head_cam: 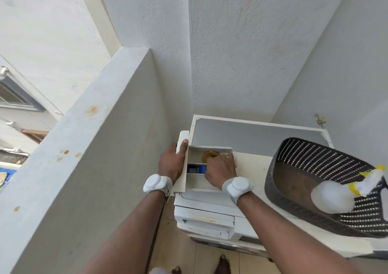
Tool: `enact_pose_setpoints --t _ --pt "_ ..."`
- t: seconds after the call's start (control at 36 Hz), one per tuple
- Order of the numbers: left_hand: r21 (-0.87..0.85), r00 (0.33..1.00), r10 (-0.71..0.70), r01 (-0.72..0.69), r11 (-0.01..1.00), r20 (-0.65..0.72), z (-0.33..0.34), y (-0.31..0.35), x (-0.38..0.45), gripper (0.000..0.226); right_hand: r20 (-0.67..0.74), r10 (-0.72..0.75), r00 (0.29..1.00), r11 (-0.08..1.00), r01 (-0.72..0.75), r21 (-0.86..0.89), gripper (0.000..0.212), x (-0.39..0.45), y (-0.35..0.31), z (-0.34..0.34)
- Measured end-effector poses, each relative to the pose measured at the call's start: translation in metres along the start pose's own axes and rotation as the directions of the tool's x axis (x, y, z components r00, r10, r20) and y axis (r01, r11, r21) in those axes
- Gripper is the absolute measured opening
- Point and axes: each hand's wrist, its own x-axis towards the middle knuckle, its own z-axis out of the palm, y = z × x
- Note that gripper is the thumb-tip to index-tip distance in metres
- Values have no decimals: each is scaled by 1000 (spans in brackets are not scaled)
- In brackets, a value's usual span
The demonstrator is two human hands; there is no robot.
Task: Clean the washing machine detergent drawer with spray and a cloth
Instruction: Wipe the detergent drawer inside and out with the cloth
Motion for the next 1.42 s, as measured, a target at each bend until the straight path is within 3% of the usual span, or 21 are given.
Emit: enact_pose_setpoints --t 0.11,0.22,0.25,0.31,0.36,0.42,0.5,0.67,0.75,0.83,0.89,0.97,1.03,1.14,1.19,1.25,1.33,1.42 --pt "10 1000 -9 9 1000 3 -1 -1 2 58 -7 -34 999 942 34 333 24 2 -43 -5" --pt "-9 999 -41 41 999 9 -6 -3 5 49 64 21 998 823 -54 566 48 3 -54 -7" --pt "-18 999 -52 52 998 8 -5 -6 4 47 98 33 995 767 -88 635 55 3 -49 -3" --pt "-17 999 -26 27 999 26 -5 -7 8 46 146 69 987 552 -160 818 62 6 -40 -4" --pt "-15 1000 -28 28 999 14 -5 -11 8 49 187 42 981 375 -189 908 57 12 -38 -6" --pt "-17 999 -26 27 1000 19 -4 -11 10 54 182 14 983 409 -172 896 44 15 -43 -11" --pt "-13 998 -40 41 999 39 -5 -10 13 47 103 30 994 577 -102 810 36 19 -54 -16" --pt "-18 998 -45 46 999 47 -9 -13 16 52 28 -57 998 616 12 788 29 16 -49 -6" --pt "-15 998 -31 32 999 45 -9 -13 17 59 -91 50 995 703 29 711 15 22 -47 -1" --pt "-20 999 -25 25 999 35 -9 -14 15 65 -282 150 948 856 18 516 10 26 -47 -1" --pt "-21 999 -27 28 999 34 -9 -14 14 68 -394 83 915 960 33 279 2 28 -44 1" --pt "-18 999 -31 32 999 37 -9 -11 9 68 -385 -24 923 997 50 58 16 31 -34 7" --pt "-20 999 -21 22 1000 45 -12 -10 5 70 -356 -3 935 1000 6 8 23 35 -22 6" --pt "-34 998 -36 38 999 56 -15 -7 2 76 -319 161 934 986 -143 80 34 35 15 8" --pt "-38 997 -43 46 998 63 -15 -7 1 79 -283 251 926 967 -229 107 26 23 25 2" --pt "-40 996 -47 50 998 73 -16 -7 0 86 -332 276 902 959 -237 154 17 12 26 -3" --pt "-38 994 -45 49 998 98 -15 -10 -1 90 -400 408 821 892 -264 368 6 -1 21 -9" --pt "-19 995 -12 14 1000 101 -17 -6 -5 75 -456 555 696 770 -222 598 8 -10 18 -16"
